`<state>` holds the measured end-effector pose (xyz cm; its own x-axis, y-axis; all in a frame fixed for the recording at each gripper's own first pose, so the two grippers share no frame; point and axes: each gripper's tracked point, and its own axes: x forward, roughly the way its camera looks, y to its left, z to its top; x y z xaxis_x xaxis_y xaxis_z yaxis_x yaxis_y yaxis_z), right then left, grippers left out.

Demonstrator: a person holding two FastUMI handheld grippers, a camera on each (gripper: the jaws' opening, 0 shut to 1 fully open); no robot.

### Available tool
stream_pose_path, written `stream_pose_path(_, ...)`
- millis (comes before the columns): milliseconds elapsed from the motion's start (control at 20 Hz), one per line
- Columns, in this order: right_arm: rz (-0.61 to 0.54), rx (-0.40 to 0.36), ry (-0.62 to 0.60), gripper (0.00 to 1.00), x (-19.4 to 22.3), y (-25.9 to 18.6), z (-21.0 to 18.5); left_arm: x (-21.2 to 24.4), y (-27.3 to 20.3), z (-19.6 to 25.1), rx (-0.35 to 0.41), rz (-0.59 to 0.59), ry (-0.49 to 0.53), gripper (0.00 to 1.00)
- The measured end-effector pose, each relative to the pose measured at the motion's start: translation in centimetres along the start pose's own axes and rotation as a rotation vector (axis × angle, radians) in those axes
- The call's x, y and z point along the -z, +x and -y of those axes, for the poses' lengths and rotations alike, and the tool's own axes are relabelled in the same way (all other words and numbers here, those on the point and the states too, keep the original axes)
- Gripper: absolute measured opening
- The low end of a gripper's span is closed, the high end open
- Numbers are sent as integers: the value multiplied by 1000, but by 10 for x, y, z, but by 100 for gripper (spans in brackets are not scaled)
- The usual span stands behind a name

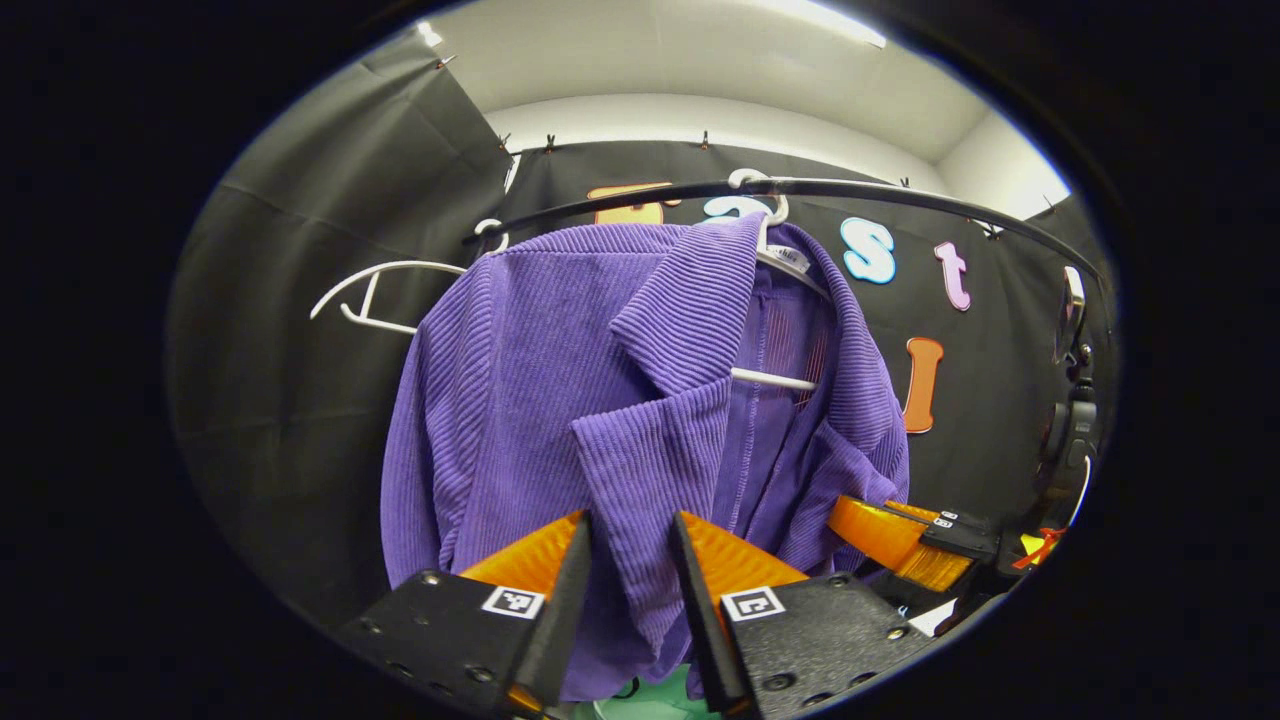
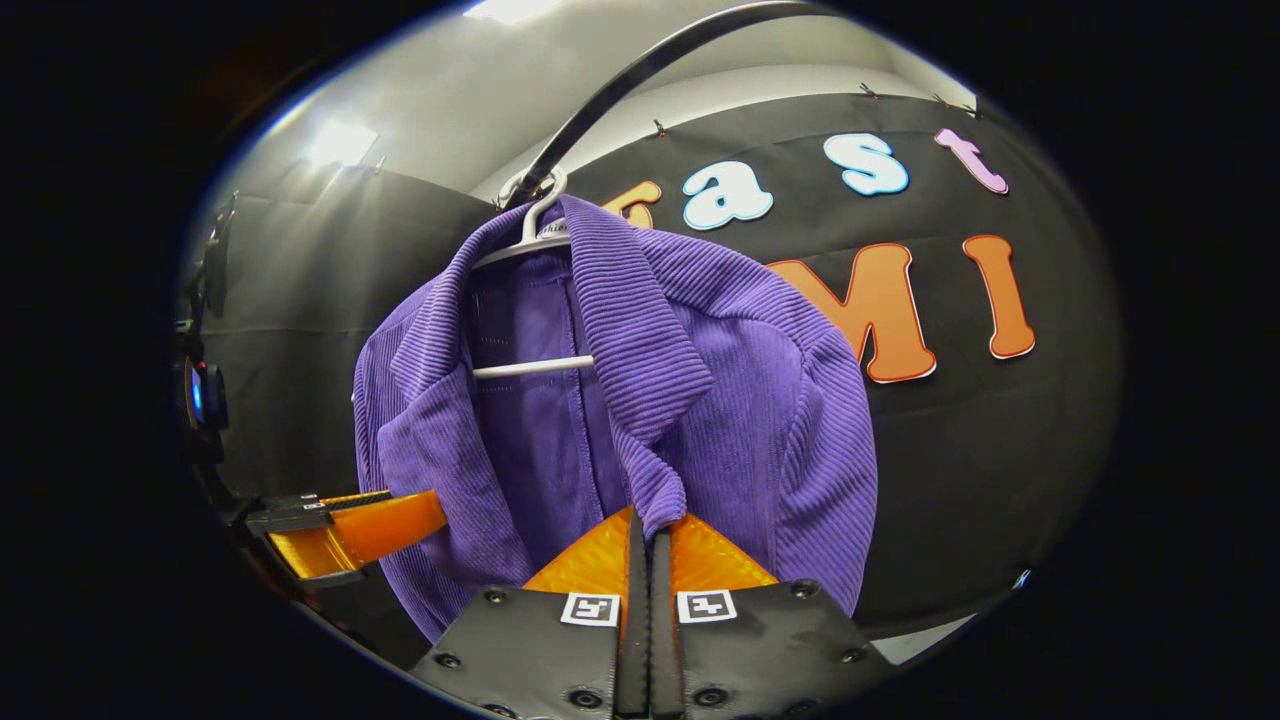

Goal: Grasp the clothes on the hanger with both hands and then place them into the laundry hamper below.

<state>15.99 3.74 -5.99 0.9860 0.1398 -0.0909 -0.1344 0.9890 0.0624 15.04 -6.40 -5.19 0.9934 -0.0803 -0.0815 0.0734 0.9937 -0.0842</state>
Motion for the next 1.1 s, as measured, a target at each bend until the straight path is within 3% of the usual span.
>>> stream_pose_path(200,16,18,-11,7,-8,-8,5,-2,-3,4,30,-17,0,1)
stream_pose_path(350,26,42,-18,8,-18,-18,10,-8,-14,11,69,-1,55,0)
stream_pose_path(450,28,49,-15,8,-23,-22,11,-11,-18,20,103,3,47,0)
stream_pose_path(500,27,50,-12,1,-24,-24,10,-11,-19,25,122,-6,33,0)
stream_pose_path(550,27,52,-10,2,-26,-26,10,-10,-19,27,137,-15,20,0)
stream_pose_path(750,35,71,-23,1,-35,-34,17,-20,-24,24,130,9,33,0)
stream_pose_path(1000,58,75,-31,1,-46,-46,15,0,-18,18,125,-76,-3,0)
stream_pose_path(1050,62,84,-43,1,-49,-47,17,-6,-16,15,119,-48,-2,0)
stream_pose_path(1100,67,102,-60,14,-53,-50,22,-12,-17,11,108,-29,14,0)
